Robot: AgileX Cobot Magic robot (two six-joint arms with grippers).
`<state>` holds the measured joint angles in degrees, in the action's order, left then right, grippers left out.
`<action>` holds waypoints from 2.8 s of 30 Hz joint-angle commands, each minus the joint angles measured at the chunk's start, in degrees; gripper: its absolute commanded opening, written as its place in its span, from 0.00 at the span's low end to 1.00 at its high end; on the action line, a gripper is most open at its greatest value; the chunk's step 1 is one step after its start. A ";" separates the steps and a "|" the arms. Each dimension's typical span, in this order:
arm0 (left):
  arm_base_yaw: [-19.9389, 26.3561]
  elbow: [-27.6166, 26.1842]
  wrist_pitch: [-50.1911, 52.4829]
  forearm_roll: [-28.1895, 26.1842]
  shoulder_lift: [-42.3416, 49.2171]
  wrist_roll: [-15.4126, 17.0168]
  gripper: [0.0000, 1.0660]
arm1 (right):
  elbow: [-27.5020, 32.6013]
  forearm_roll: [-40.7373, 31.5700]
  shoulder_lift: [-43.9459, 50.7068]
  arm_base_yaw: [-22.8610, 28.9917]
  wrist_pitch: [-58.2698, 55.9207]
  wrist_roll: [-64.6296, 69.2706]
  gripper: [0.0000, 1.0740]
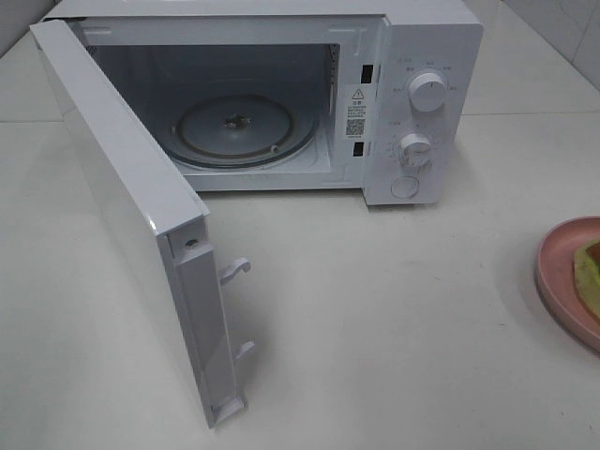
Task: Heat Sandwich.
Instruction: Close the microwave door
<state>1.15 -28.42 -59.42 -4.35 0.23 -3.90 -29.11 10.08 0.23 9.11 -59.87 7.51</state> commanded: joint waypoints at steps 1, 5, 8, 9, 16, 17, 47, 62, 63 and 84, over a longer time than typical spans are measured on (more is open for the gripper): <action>0.17 0.17 0.52 -0.11 1.55 0.17 0.97 | 0.11 0.00 1.55 -0.40 0.40 -0.29 0.71; 0.17 0.17 0.52 -0.11 1.55 0.17 0.97 | 0.11 0.00 1.55 -0.40 0.40 -0.29 0.71; 0.17 0.17 0.52 -0.11 1.55 0.17 0.97 | 0.11 0.00 1.55 -0.40 0.40 -0.29 0.71; 0.17 0.17 0.52 -0.11 1.55 0.17 0.97 | 0.11 0.00 1.55 -0.40 0.40 -0.29 0.71; 0.17 0.17 0.52 -0.11 1.55 0.17 0.97 | 0.11 0.00 1.49 -0.40 0.40 -0.29 0.71; 0.17 0.17 0.52 -0.11 1.55 0.17 0.97 | 0.11 0.00 1.49 -0.40 0.40 -0.29 0.71; 0.17 -2.86 5.79 -3.67 -4.53 -0.17 0.97 | 0.11 0.00 1.49 -0.40 0.40 -0.29 0.71; 0.17 -3.09 21.66 -5.10 -22.63 -4.87 0.94 | 0.11 0.00 1.49 -0.40 0.40 -0.29 0.71; 0.17 -3.09 21.66 -5.10 -22.63 -4.87 0.94 | 0.11 0.00 1.49 -0.40 0.40 -0.29 0.71; -0.34 -3.09 41.25 -15.36 -50.59 -13.87 0.21 | 0.11 0.00 1.49 -0.40 0.40 -0.29 0.71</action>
<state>1.09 -31.11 -19.25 -18.74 -50.08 -17.48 -29.11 10.08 0.23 9.11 -59.70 7.51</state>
